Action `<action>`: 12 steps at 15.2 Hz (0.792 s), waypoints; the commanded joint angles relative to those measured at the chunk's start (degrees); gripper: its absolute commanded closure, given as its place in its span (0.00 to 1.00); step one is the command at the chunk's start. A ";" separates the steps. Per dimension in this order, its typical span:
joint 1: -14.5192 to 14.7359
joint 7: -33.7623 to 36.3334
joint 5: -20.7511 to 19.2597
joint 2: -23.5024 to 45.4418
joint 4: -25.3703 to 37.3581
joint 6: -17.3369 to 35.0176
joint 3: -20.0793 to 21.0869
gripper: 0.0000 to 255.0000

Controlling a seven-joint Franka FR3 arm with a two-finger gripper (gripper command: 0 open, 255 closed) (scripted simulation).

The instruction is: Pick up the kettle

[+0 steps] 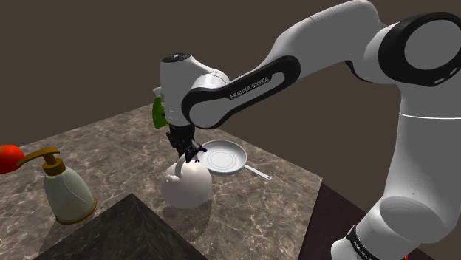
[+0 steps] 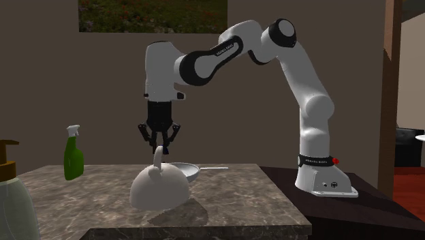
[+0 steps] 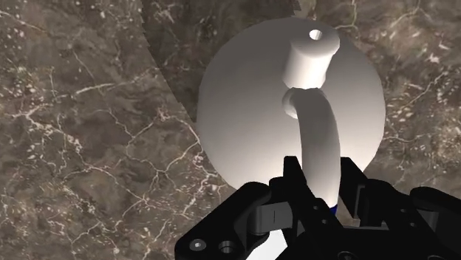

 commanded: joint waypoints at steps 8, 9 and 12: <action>-0.96 -2.44 3.08 -3.10 3.25 -5.30 1.51 1.00; -1.05 -2.69 3.38 -3.41 3.66 -5.92 1.65 1.00; -1.21 -3.21 4.03 -4.06 4.57 -7.26 1.93 1.00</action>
